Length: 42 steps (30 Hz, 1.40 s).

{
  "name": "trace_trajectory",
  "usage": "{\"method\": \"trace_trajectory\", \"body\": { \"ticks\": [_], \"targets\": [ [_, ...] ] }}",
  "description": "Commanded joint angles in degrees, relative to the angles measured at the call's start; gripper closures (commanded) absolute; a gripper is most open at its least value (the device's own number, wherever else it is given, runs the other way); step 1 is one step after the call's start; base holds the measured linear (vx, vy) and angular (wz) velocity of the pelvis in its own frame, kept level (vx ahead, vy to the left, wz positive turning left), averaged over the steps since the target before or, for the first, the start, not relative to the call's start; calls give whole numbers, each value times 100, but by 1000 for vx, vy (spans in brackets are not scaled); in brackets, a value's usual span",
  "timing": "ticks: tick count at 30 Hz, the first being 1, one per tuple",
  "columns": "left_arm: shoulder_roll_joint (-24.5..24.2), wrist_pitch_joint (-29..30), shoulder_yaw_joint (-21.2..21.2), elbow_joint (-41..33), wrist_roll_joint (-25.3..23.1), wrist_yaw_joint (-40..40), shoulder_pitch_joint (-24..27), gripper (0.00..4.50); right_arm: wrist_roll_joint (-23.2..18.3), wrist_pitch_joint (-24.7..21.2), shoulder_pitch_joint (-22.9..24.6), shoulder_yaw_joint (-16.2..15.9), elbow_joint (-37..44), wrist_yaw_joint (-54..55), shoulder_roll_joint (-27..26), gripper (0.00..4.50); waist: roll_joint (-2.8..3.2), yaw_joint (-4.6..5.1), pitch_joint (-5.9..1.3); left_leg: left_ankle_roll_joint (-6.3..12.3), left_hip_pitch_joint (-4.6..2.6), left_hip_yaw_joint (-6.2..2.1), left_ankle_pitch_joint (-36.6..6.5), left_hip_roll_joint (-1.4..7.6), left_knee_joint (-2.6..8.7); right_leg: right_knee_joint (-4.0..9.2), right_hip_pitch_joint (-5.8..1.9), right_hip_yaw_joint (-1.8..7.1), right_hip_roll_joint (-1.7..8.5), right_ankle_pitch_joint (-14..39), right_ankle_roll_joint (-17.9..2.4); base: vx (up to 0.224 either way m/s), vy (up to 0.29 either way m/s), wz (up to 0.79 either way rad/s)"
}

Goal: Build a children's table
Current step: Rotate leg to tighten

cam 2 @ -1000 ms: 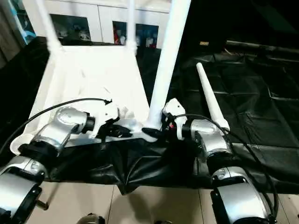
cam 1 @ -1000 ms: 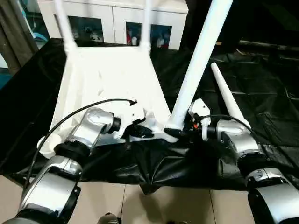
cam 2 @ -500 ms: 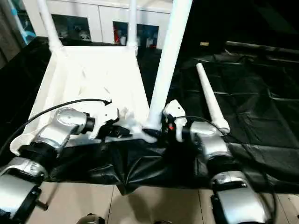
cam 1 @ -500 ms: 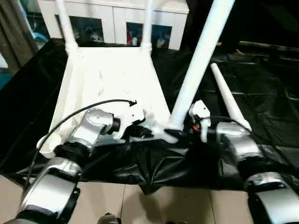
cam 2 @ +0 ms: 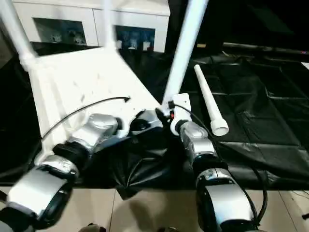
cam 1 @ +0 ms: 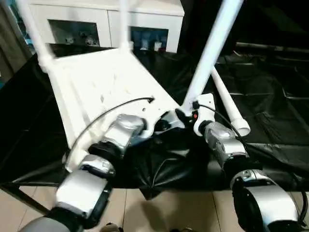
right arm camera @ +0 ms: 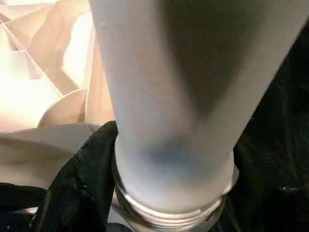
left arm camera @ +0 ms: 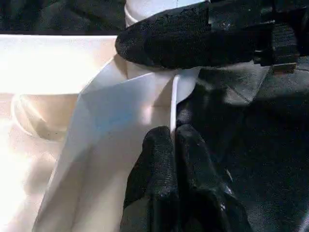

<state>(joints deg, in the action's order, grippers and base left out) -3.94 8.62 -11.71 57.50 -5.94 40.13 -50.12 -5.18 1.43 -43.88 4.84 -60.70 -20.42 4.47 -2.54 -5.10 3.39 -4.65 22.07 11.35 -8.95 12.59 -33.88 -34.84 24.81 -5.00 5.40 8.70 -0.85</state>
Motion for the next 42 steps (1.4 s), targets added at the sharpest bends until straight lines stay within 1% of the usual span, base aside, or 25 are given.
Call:
{"method": "trace_trajectory", "body": {
  "ticks": [1, 2, 4, 5, 7, 9, 10, 11, 12, 13, 16, 17, 19, 20, 21, 22, 24, 25, 27, 28, 30, 31, 37, 39, 42],
  "targets": [
    [37, -210, 171, -163, 119, -271, -238, 450, -137, -142, 117, -172, -181, -574, -483, 105, -8, -11, -429, 212, -107, -51, -1632, 48, 390, 494, -330, 231, 285, 1875, -936, 0, 0, 0],
    [-1, -242, 155, -156, 109, -214, -227, 450, -134, -102, 102, -175, -156, -645, -459, 102, -5, -9, -427, 216, -101, -51, -1643, 48, 392, 492, -334, 231, 289, 1863, -951, 0, 0, 0],
    [-26, -263, 146, -148, 100, -183, -222, 450, -129, -75, 92, -177, -142, -684, -442, 96, -5, 23, -425, 216, -54, -76, -1669, 49, 411, 480, -375, 217, 295, 1918, -924, 0, 0, 0],
    [-174, -400, 80, -204, 83, 154, -143, 450, -119, -16, 95, -253, -14, -1175, -301, 96, -2, 24, -426, 207, -58, -79, -1673, 48, 411, 485, -372, 214, 294, 1947, -913, 0, 0, 0],
    [-315, -536, -1, -288, 65, 499, -49, 450, -110, 13, 121, -344, 123, -1659, -130, 96, -4, 16, -427, 263, -82, -66, -1700, 51, 395, 495, -359, 227, 293, 1900, -950, 0, 0, 0],
    [-377, -615, -35, -328, 66, 679, -5, 450, -80, 42, 138, -407, 175, -1859, -39, 96, 3, 14, -429, 271, -90, -64, -1670, 63, 396, 480, -356, 233, 295, 1797, -1000, 0, 0, 0],
    [-496, -784, -105, -438, 91, 1063, 97, 450, 35, 145, 199, -583, 293, -2202, 151, 96, 15, -3, -432, 273, -99, -67, -1622, 78, 400, 456, -359, 230, 293, 1614, -1101, 0, 0, 0],
    [-570, -824, -140, -519, 127, 1320, 164, 450, 70, 178, 240, -665, 370, -2455, 264, 96, 15, -3, -432, 282, -89, -65, -1609, 78, 398, 450, -369, 229, 296, 1565, -1130, 0, 0, 0],
    [-649, -848, -181, -613, 169, 1577, 234, 450, 52, 151, 279, -711, 453, -2713, 365, 96, 10, -5, -435, 299, -87, -55, -1576, 84, 391, 429, -378, 237, 295, 1455, -1170, 0, 0, 0],
    [-744, -913, -235, -716, 211, 1865, 308, 450, 27, 132, 306, -736, 525, -2930, 465, 96, 9, -29, -440, 322, -104, -52, -1532, 91, 385, 420, -375, 240, 300, 1385, -1205, 0, 0, 0],
    [-992, -1033, -340, -948, 314, 2547, 473, 450, -13, 48, 369, -805, 717, -3532, 727, 96, 30, -65, -454, 362, -78, -37, -1339, 113, 371, 340, -399, 237, 283, 1002, -1360, 0, 0, 0],
    [-1074, -1034, -349, -1024, 367, 2777, 526, 450, -11, 11, 403, -840, 806, -3783, 822, 96, 37, -70, -457, 370, -86, -29, -1308, 115, 368, 333, -387, 239, 278, 922, -1387, 0, 0, 0],
    [-1175, -1038, -357, -1114, 437, 3054, 589, 450, -5, -47, 445, -903, 913, -4107, 949, 96, 46, -116, -455, 409, -111, -17, -1290, 130, 362, 308, -376, 243, 273, 747, -1486, 0, 0, 0],
    [-1221, -1055, -366, -1142, 444, 3132, 613, 450, 6, -54, 463, -958, 951, -4256, 1016, 96, 48, -133, -459, 399, -116, -18, -1283, 136, 360, 302, -373, 245, 280, 732, -1489, 0, 0, 0],
    [-1263, -1076, -368, -1154, 440, 3176, 631, 450, 24, -48, 475, -1018, 975, -4374, 1069, 96, 34, -156, -452, 383, -134, -6, -1334, 136, 362, 312, -356, 247, 276, 769, -1487, 0, 0, 0],
    [-1308, -1092, -345, -1180, 431, 3236, 663, 450, 13, -38, 479, -1077, 1010, -4538, 1125, 96, 34, -166, -446, 349, -123, -11, -1377, 132, 369, 310, -366, 245, 280, 854, -1465, 0, 0, 0],
    [-1320, -1078, -334, -1191, 426, 3261, 675, 450, -40, -78, 454, -1051, 1008, -4613, 1123, 96, 36, -167, -434, 266, -132, -11, -1529, 129, 377, 345, -355, 252, 290, 1130, -1391, 0, 0, 0],
    [-1327, -1073, -330, -1201, 422, 3278, 681, 450, -51, -98, 447, -1052, 1011, -4660, 1118, 96, 23, -171, -430, 224, -134, -16, -1574, 129, 383, 359, -354, 255, 301, 1294, -1335, 0, 0, 0],
    [-1350, -1069, -346, -1240, 412, 3318, 717, 450, -3, -106, 441, -1114, 1015, -4779, 1125, 121, 21, -173, -433, 191, -133, -19, -1583, 127, 380, 370, -351, 260, 307, 1401, -1285, 0, 0, 0],
    [-1353, -1072, -352, -1248, 411, 3319, 726, 450, -1, -109, 446, -1116, 1020, -4785, 1120, 121, 14, -172, -431, 184, -129, -20, -1564, 127, 383, 373, -348, 260, 306, 1435, -1258, 0, 0, 0],
    [-1356, -1063, -354, -1278, 419, 3335, 744, 450, -15, -135, 472, -1113, 1057, -4824, 1116, 132, 18, -174, -431, 173, -129, -23, -1542, 128, 383, 373, -346, 259, 306, 1461, -1236, 0, 0, 0],
    [-1356, -1054, -352, -1301, 425, 3341, 756, 450, -22, -141, 492, -1111, 1075, -4836, 1113, 156, 15, -172, -431, 177, -122, -24, -1529, 124, 383, 370, -349, 257, 302, 1465, -1224, 0, 0, 0],
    [-1349, -1066, -318, -1295, 405, 3342, 790, 450, -87, -230, 650, -1137, 1207, -4980, 1131, 171, 15, -191, -449, 234, -114, -22, -1365, 125, 371, 340, -355, 254, 291, 1204, -1253, 0, 0, 0],
    [-1340, -1067, -307, -1271, 393, 3306, 787, 450, -81, -235, 678, -1131, 1197, -4964, 1126, 173, 14, -196, -448, 233, -117, -21, -1388, 122, 370, 344, -356, 254, 294, 1227, -1259, 0, 0, 0],
    [-1205, -948, -197, -1203, 400, 2969, 757, 450, -57, -167, 741, -966, 996, -4397, 1008, 174, 9, -198, -442, 195, -119, -23, -1441, 121, 374, 360, -350, 255, 301, 1365, -1227, 0, 0, 0]
  ]
}}
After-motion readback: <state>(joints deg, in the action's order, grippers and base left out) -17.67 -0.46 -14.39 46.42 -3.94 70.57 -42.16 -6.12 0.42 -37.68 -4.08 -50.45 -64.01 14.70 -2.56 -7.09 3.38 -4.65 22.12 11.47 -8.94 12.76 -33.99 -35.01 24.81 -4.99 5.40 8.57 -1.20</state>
